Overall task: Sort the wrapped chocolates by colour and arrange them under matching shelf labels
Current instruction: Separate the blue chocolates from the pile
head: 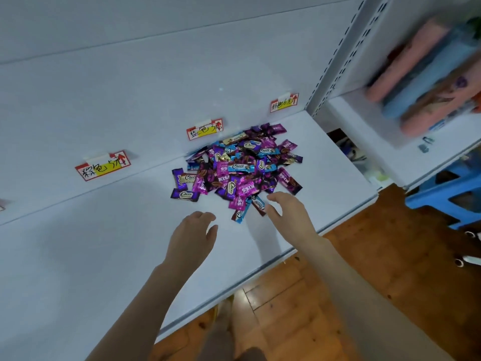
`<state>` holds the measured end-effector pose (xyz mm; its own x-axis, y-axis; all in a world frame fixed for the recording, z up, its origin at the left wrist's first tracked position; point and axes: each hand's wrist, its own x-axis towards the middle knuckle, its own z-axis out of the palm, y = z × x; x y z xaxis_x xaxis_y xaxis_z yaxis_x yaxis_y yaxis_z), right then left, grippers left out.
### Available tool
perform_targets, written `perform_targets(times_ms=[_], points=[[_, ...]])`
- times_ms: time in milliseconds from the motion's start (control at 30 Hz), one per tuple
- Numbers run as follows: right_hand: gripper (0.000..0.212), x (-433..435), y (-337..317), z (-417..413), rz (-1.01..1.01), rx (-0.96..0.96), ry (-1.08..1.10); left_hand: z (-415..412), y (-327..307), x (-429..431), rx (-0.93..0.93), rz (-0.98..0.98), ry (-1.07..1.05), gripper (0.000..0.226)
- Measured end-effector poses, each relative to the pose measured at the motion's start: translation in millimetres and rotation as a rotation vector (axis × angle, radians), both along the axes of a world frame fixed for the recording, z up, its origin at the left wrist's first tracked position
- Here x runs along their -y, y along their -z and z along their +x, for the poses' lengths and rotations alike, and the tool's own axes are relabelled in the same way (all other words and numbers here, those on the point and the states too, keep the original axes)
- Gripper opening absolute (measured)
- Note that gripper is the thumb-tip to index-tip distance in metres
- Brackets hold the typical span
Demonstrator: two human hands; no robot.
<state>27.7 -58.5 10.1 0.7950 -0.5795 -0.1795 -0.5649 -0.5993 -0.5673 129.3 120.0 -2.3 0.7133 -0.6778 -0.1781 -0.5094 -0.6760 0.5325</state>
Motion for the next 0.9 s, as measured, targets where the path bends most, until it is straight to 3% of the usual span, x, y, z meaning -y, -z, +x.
perform_targets(times_ms=[233, 433, 567, 767, 900], points=[[0.015, 43, 19, 28, 0.067, 0.007, -0.108, 28, 13, 38, -0.045, 0.109, -0.076, 0.033], [0.031, 67, 40, 59, -0.001, -0.100, -0.276, 27, 30, 73, -0.098, 0.181, -0.141, 0.036], [0.031, 75, 53, 78, -0.030, -0.106, -0.468, 22, 36, 90, -0.123, 0.211, -0.263, 0.035], [0.025, 91, 57, 102, -0.081, -0.007, -0.570, 14, 42, 99, -0.141, 0.237, -0.402, 0.034], [0.035, 89, 57, 126, -0.144, 0.002, -0.609, 13, 47, 103, -0.127, 0.221, -0.469, 0.033]])
